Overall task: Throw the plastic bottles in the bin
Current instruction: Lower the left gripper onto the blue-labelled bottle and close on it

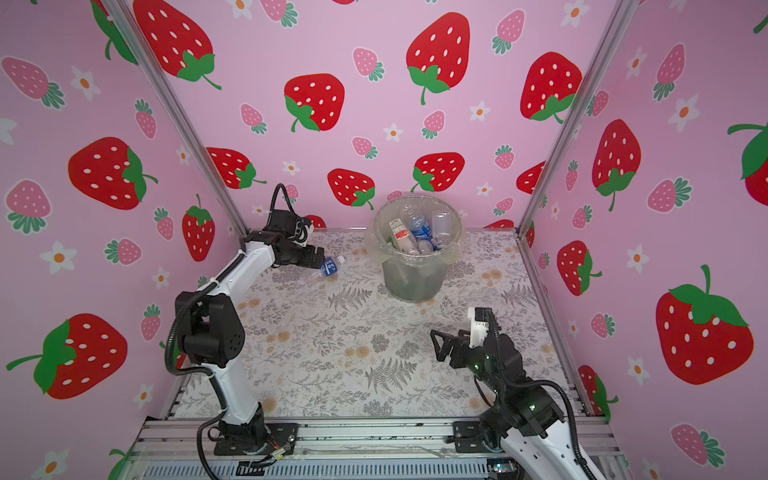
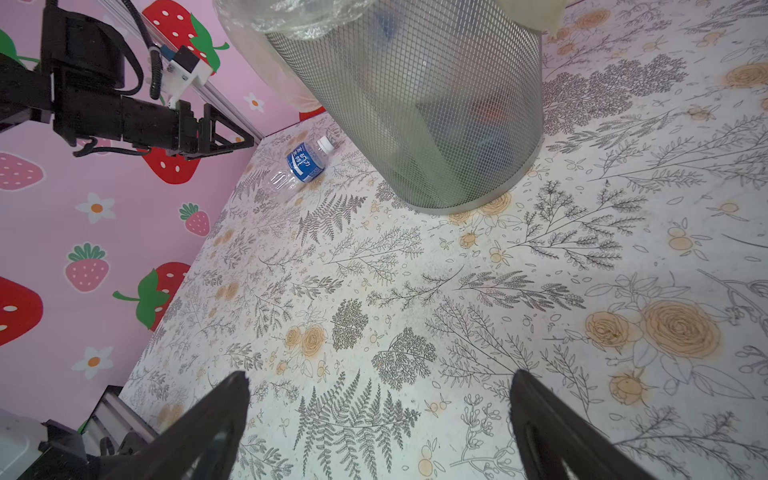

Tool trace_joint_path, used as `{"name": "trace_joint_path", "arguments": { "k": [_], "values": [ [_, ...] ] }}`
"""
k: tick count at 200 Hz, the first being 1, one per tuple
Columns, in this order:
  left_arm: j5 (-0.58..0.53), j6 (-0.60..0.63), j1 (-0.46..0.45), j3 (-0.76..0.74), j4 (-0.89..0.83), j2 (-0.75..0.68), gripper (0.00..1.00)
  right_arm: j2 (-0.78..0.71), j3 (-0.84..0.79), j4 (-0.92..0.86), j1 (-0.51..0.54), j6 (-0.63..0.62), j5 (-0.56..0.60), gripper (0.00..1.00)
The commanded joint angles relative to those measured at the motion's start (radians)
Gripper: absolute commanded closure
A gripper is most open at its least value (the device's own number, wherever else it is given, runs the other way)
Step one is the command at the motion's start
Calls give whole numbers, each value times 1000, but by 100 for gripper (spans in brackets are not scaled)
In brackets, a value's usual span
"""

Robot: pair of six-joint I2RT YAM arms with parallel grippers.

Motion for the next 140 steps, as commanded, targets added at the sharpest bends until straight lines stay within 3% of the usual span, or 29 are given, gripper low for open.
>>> {"name": "trace_joint_path", "arguments": {
  "k": [1, 140],
  "values": [
    [-20, 53, 0, 70, -46, 59, 1, 0, -8, -1, -3, 6, 1, 1],
    [-121, 87, -25, 83, -40, 200, 1, 22, -11, 3, -3, 2, 1, 1]
  ]
}}
